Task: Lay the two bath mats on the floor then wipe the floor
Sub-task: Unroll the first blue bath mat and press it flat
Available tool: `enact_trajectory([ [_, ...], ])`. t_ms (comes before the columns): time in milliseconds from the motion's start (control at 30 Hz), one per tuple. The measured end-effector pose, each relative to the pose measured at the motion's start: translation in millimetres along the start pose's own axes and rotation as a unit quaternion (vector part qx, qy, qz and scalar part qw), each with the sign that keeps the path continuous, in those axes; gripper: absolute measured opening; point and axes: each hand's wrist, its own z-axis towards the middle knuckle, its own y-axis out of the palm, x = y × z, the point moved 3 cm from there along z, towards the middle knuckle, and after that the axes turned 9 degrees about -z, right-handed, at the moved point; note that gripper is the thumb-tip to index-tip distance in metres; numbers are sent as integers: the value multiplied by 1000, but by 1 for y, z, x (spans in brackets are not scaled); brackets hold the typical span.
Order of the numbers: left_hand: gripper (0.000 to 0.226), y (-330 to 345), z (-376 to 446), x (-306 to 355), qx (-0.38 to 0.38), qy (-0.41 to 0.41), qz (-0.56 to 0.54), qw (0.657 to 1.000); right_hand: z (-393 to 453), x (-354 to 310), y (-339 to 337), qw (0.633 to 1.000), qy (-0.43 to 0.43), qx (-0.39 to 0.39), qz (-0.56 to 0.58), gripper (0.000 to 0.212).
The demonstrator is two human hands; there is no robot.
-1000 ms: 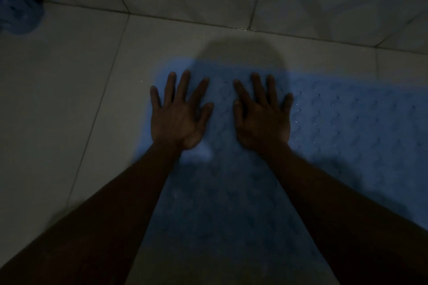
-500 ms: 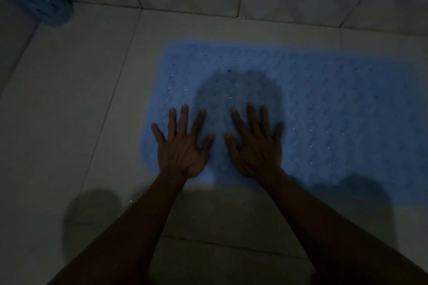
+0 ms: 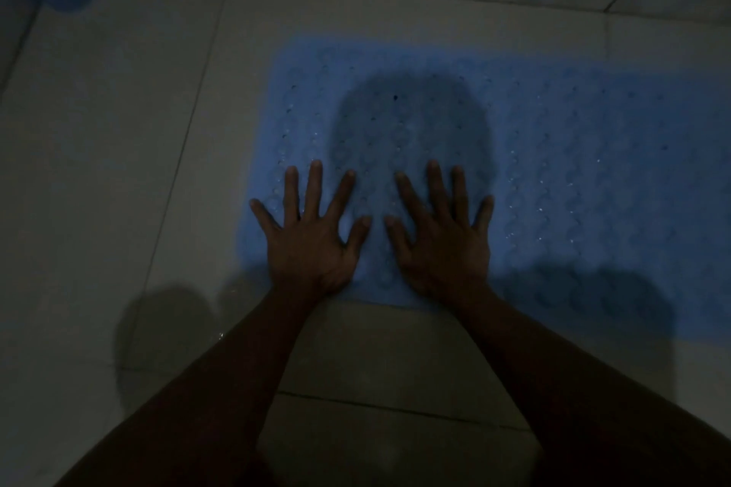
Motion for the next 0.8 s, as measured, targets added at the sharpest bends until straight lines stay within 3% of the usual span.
enact_trajectory([
  [167,66,-17,-3,8,-49,-13,-9,999,-4,-5,-28,1000,-1,-8,17,63],
  [367,67,-40,-8,35,-100,-39,-27,994,-14,9,-65,994,-34,-83,65,61],
  [533,65,-24,-29,104,-53,70,-37,995,-50,48,-66,992,54,-47,107,59],
  [800,64,8,-38,217,-93,188,-70,975,-94,188,-60,970,229,-31,69,59],
])
